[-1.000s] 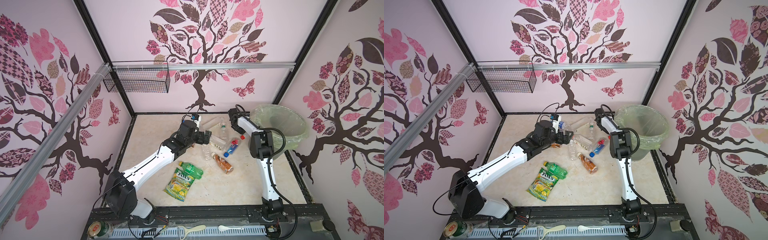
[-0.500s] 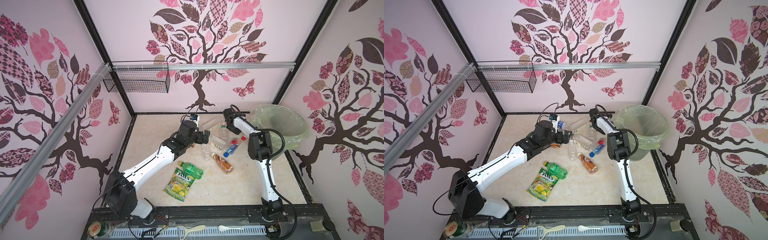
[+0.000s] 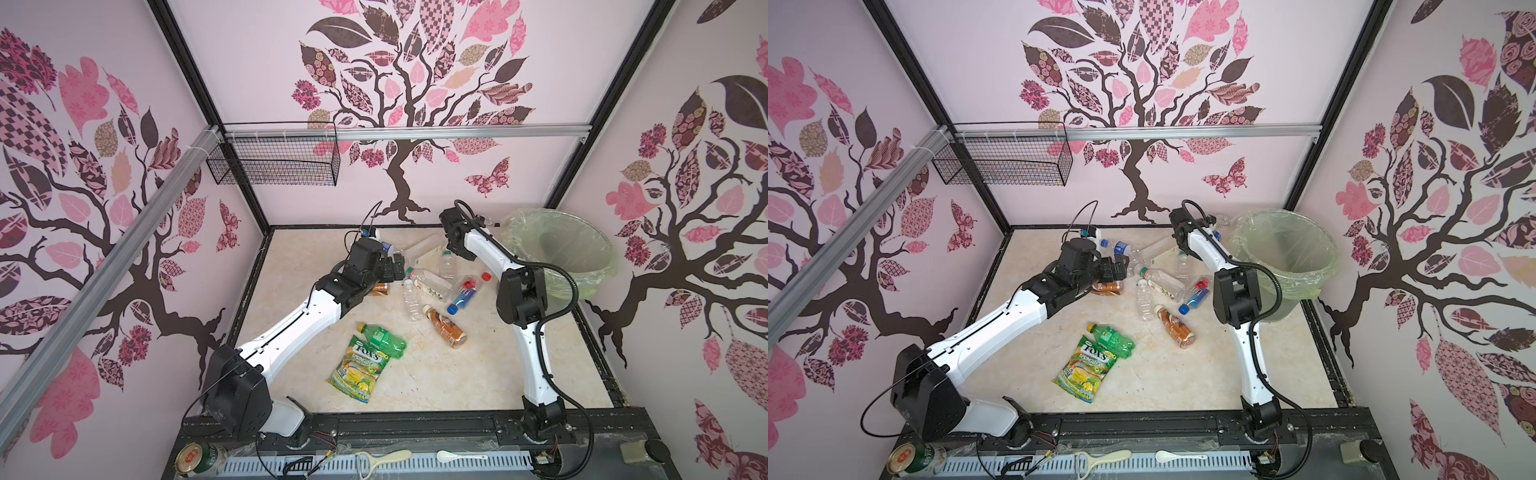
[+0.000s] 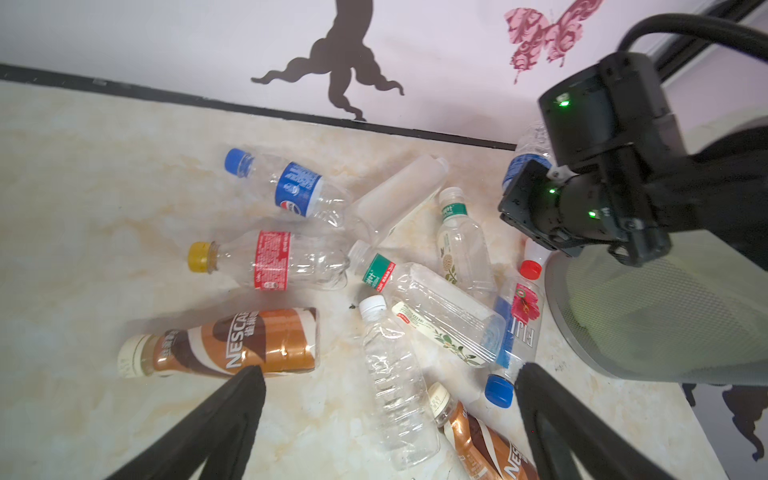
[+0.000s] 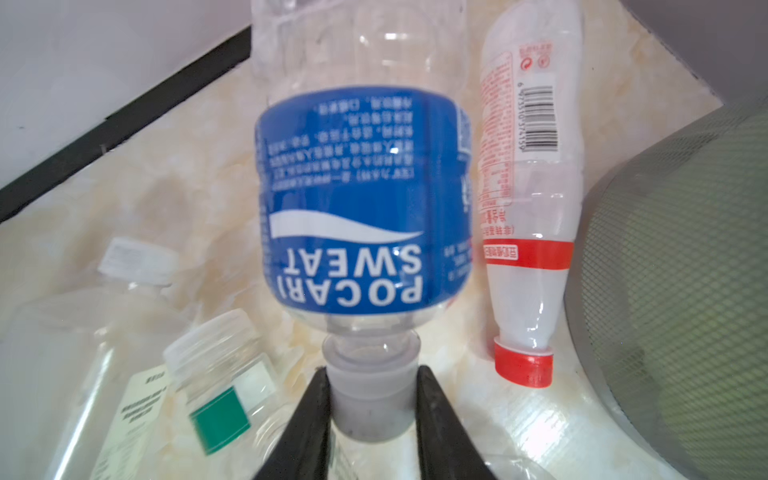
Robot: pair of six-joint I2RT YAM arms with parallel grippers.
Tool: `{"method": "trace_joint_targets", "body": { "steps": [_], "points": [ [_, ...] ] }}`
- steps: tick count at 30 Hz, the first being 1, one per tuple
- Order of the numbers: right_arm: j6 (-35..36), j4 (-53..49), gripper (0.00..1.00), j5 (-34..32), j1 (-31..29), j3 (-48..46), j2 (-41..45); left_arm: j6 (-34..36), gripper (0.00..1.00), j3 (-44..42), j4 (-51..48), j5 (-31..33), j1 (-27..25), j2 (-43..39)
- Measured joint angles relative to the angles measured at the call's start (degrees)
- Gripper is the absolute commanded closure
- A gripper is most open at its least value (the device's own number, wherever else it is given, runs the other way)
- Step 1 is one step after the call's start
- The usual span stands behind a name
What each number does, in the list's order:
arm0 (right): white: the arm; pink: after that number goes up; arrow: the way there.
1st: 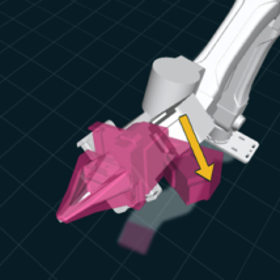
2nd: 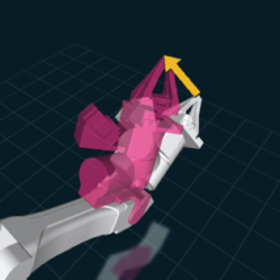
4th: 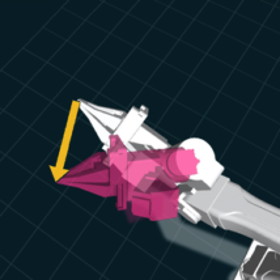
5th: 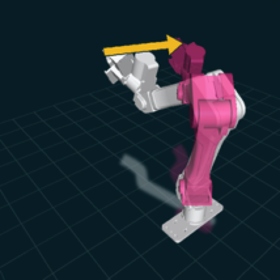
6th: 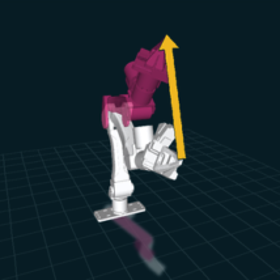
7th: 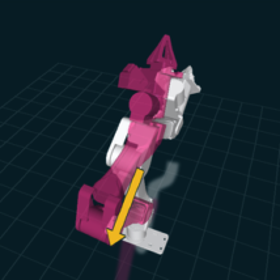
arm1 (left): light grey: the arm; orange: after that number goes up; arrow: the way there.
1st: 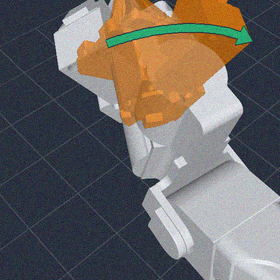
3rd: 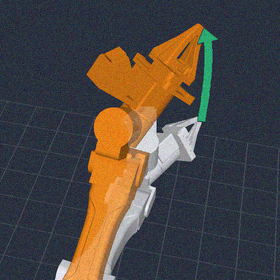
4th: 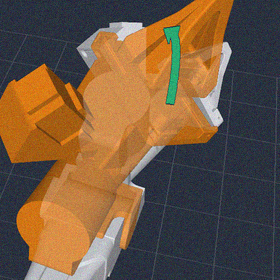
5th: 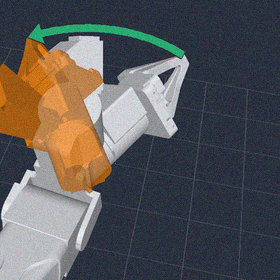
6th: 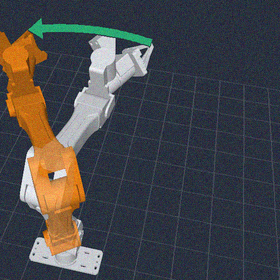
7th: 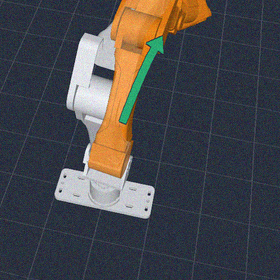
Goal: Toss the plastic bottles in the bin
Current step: 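Lift the Pocari Sweat bottle over the pile while the left arm draws back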
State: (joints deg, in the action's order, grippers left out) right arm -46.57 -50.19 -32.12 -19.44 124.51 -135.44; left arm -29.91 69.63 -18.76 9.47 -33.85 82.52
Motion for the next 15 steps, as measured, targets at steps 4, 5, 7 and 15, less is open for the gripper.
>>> {"method": "trace_joint_targets", "body": {
  "steps": [4,5,7,15],
  "points": [
    [2.3,-0.5,0.83,0.0,-3.0,0.1,2.3,-3.3,0.02,0.0,-1.9,1.0,1.5,-0.2],
    [3.1,-0.7,0.83,0.0,-4.1,0.1,3.1,-4.2,0.02,0.0,-2.5,1.1,1.9,-0.4],
    [4.3,-0.9,0.83,0.1,-6.3,0.1,4.7,-5.9,0.02,0.0,-3.8,1.4,3.0,-0.9],
    [7.9,0.3,0.83,4.1,-17.9,-6.4,13.9,-13.4,0.02,-1.3,-10.5,2.5,11.2,-5.8]
  ]
}}
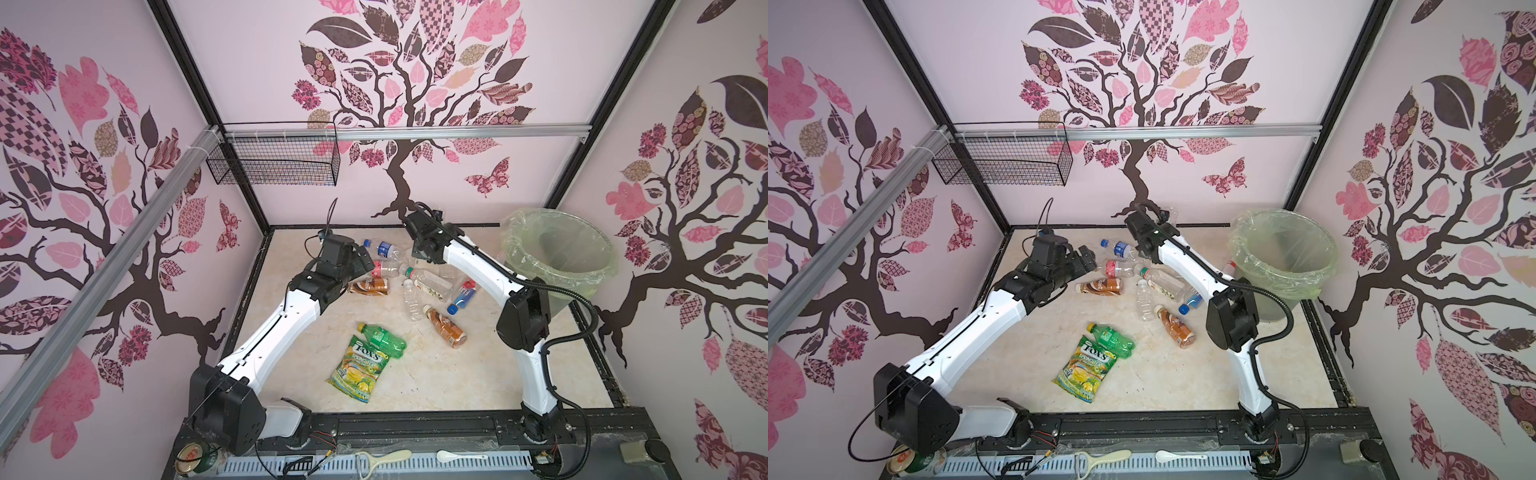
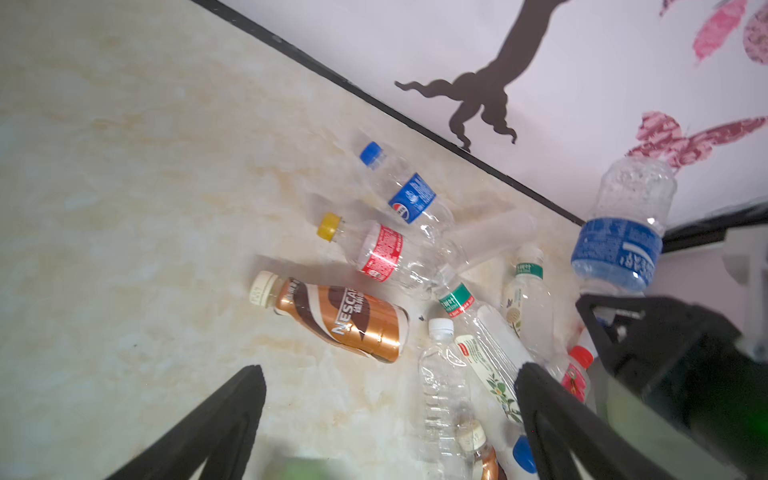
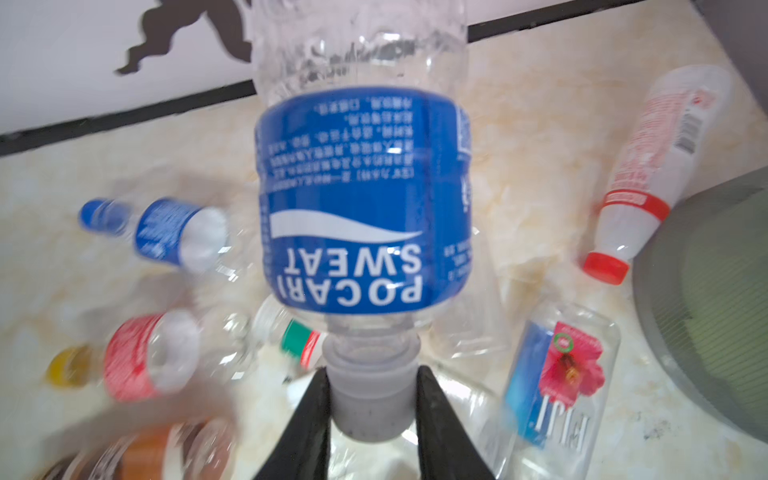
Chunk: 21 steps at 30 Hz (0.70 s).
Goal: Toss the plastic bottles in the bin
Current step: 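Lift the Pocari Sweat bottle over the pile while the left arm draws back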
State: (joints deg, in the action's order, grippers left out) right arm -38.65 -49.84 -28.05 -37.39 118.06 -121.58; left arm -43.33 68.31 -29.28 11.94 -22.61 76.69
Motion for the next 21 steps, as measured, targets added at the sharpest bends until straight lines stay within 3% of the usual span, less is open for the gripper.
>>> {"method": "trace_joint_targets", "body": {
  "steps": [5,9,15,21],
  "points": [
    [1.6,1.0,0.84,6.2,-5.7,-3.6,2.3,-5.7,0.02,-2.0,-2.3,-1.4,4.6,-2.6],
    [4.7,4.4,0.86,12.7,-8.0,-11.8,6.0,-10.9,0.01,-5.3,-3.8,-3.6,8.0,-3.9],
    [9.7,11.1,0.86,22.4,-8.8,-26.7,13.4,-15.9,0.01,-10.2,-5.0,-7.4,12.3,-6.2],
    [17.0,15.0,0.86,27.1,-9.0,-33.2,16.9,-18.2,0.02,-13.9,-5.3,-10.4,12.7,-8.2]
  ]
}}
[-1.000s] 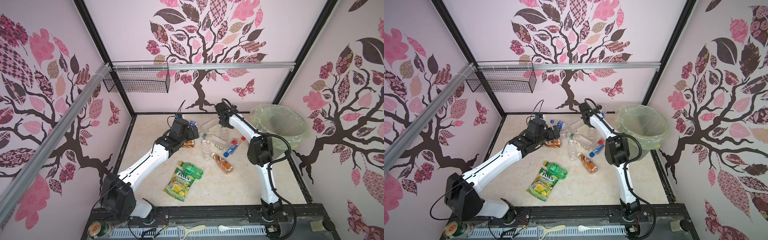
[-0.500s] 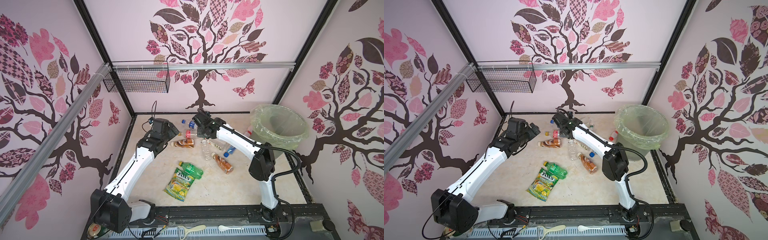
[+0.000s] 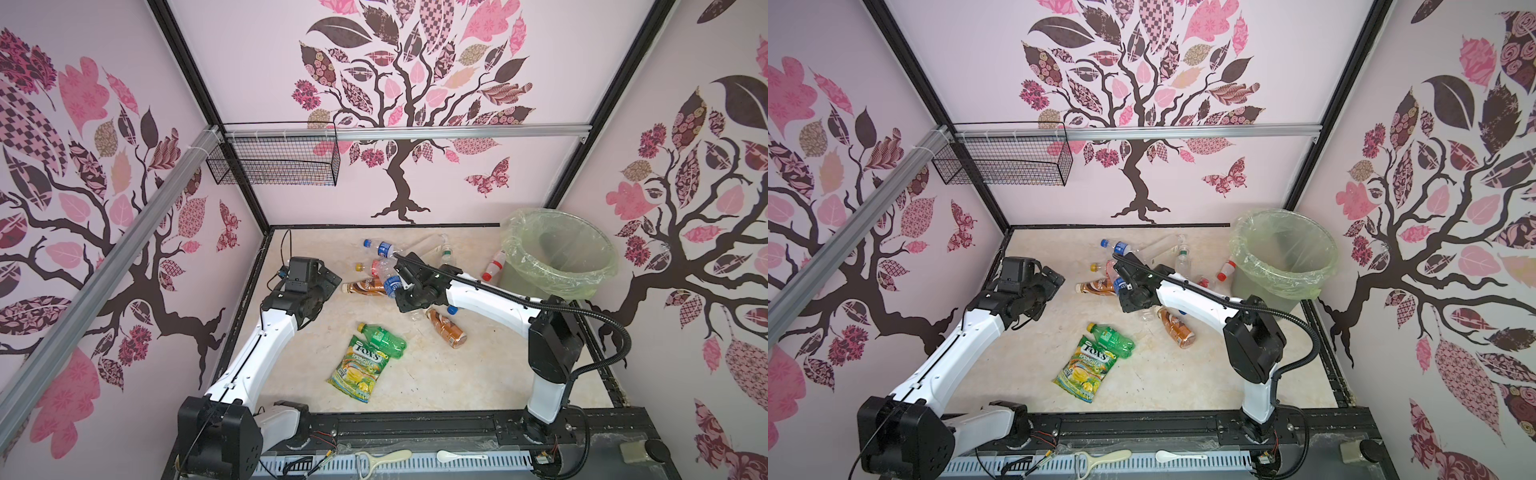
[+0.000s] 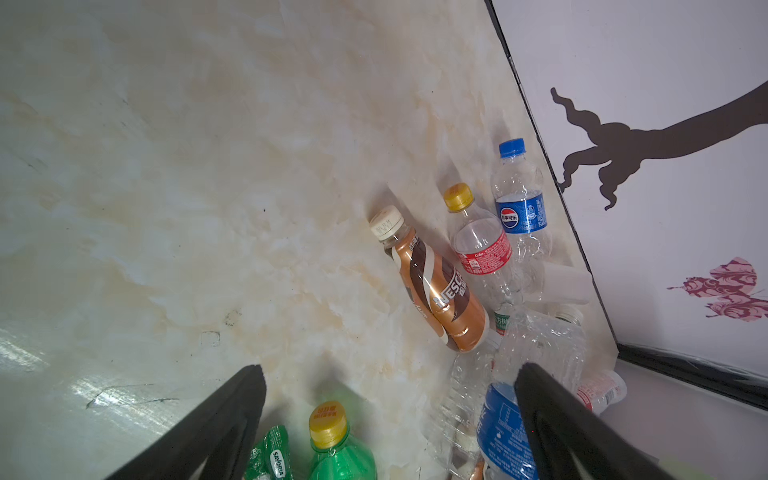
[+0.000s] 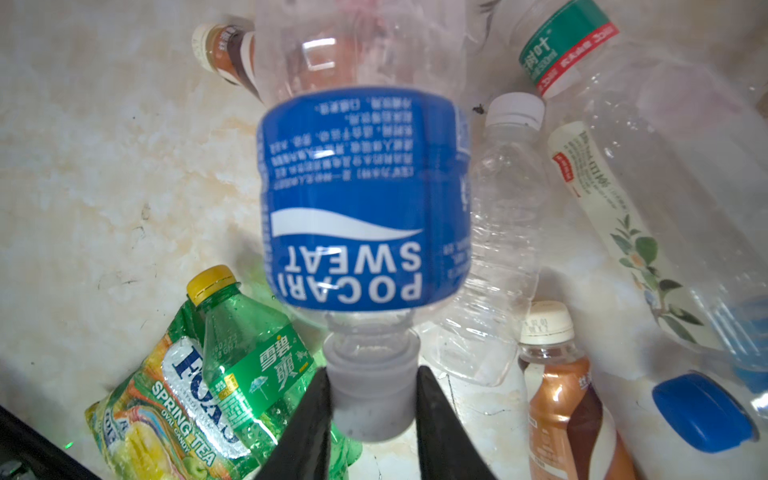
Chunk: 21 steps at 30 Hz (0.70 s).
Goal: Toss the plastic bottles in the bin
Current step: 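Lift the Pocari Sweat bottle over the pile while the left arm draws back, then lower the Pocari Sweat bottle beside the green soda bottle and open the right gripper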
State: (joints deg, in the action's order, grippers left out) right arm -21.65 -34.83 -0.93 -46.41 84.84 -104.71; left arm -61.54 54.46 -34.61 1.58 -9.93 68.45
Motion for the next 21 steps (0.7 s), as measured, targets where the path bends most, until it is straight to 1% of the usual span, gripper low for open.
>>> {"method": "trace_joint_targets", "body": {
  "steps": [6,11,15,19,21],
  "points": [
    [8.3,2.4,0.86,2.1,-0.6,-5.1,3.6,-0.7,0.02,-2.8,0.1,-1.6,0.0,-1.2],
    [14.1,3.7,0.86,2.4,-1.8,-8.0,4.3,-0.9,0.02,-2.9,0.0,-1.9,0.0,-1.7],
    [16.6,3.7,0.85,1.7,-2.4,-10.4,4.3,-0.8,0.02,-2.9,0.0,-2.1,0.0,-1.7],
    [18.3,3.7,0.85,0.2,-3.0,-10.5,4.3,-0.8,0.02,-2.9,0.1,-2.4,0.0,-1.7],
    [18.9,3.7,0.81,-0.9,-3.0,-10.5,4.3,-0.8,0.02,-3.0,0.2,-2.8,0.0,-1.7]
  ]
}}
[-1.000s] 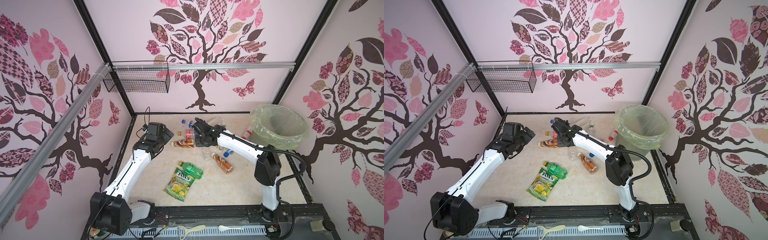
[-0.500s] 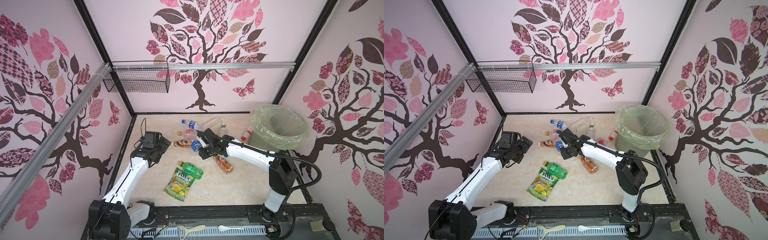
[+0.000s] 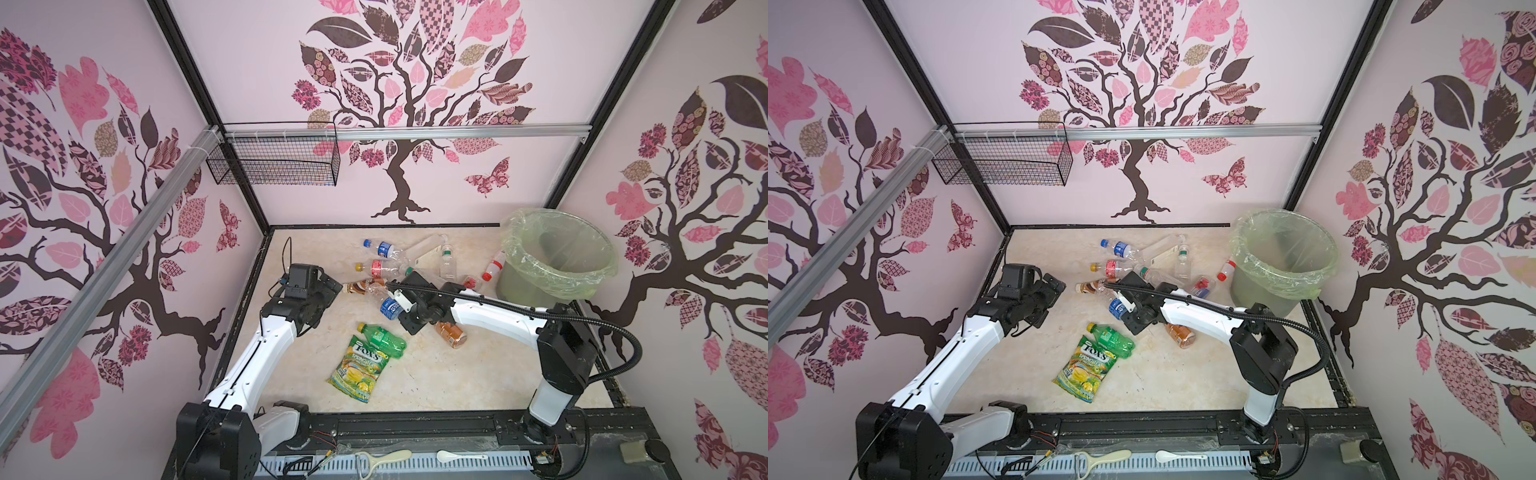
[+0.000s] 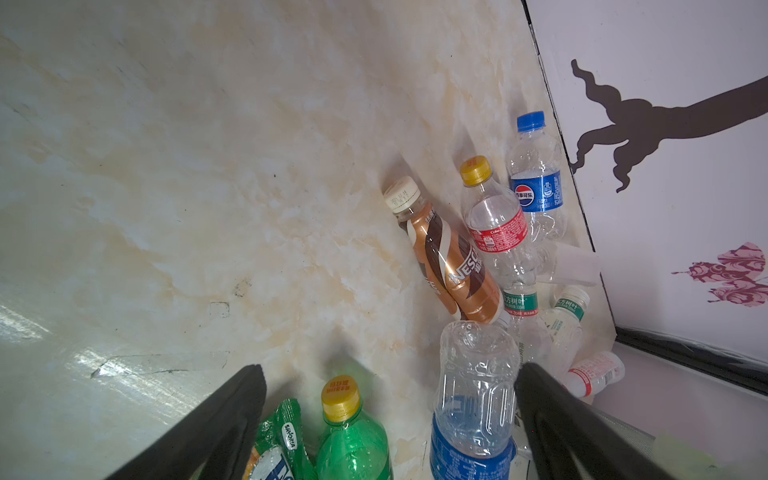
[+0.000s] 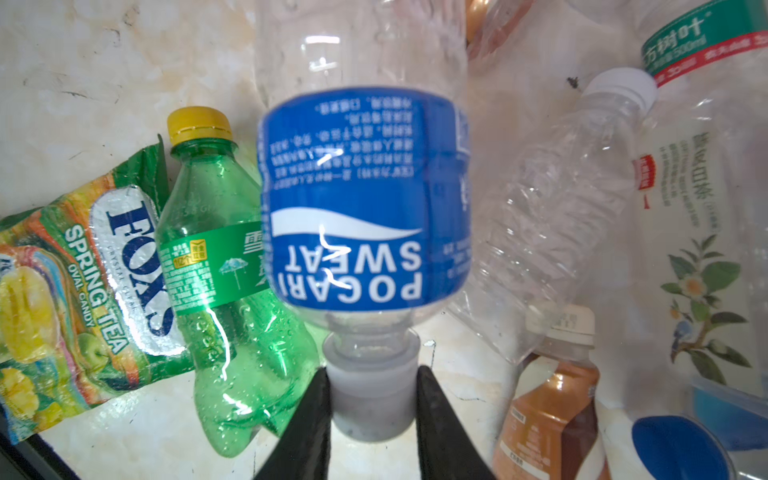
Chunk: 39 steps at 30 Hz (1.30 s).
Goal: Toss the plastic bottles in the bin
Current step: 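Lower the Pocari Sweat bottle beside the green soda bottle and open the right gripper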
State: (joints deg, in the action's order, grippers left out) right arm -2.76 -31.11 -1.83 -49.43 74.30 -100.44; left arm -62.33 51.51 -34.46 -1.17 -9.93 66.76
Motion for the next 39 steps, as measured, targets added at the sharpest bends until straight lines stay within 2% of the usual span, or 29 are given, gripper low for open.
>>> {"method": "trace_joint_targets", "body": {
  "steps": [2,20,25,39],
  "points": [
    [0.3,0.1,0.78,-0.6,0.0,0.0,0.0,0.0,0.02,0.0,0.2,-0.3,0.0,0.2],
    [1.5,0.3,0.77,-1.3,-0.4,0.1,-3.5,0.7,0.02,-0.5,1.4,-1.4,0.0,1.8],
    [1.5,0.1,0.74,-1.4,-0.4,0.9,-5.3,0.9,0.02,-0.5,1.8,-1.6,0.0,2.4],
    [1.5,-0.5,0.49,-1.8,-0.4,2.4,-7.1,1.5,0.02,-0.5,1.9,-1.7,-0.5,3.9]
  ]
}}
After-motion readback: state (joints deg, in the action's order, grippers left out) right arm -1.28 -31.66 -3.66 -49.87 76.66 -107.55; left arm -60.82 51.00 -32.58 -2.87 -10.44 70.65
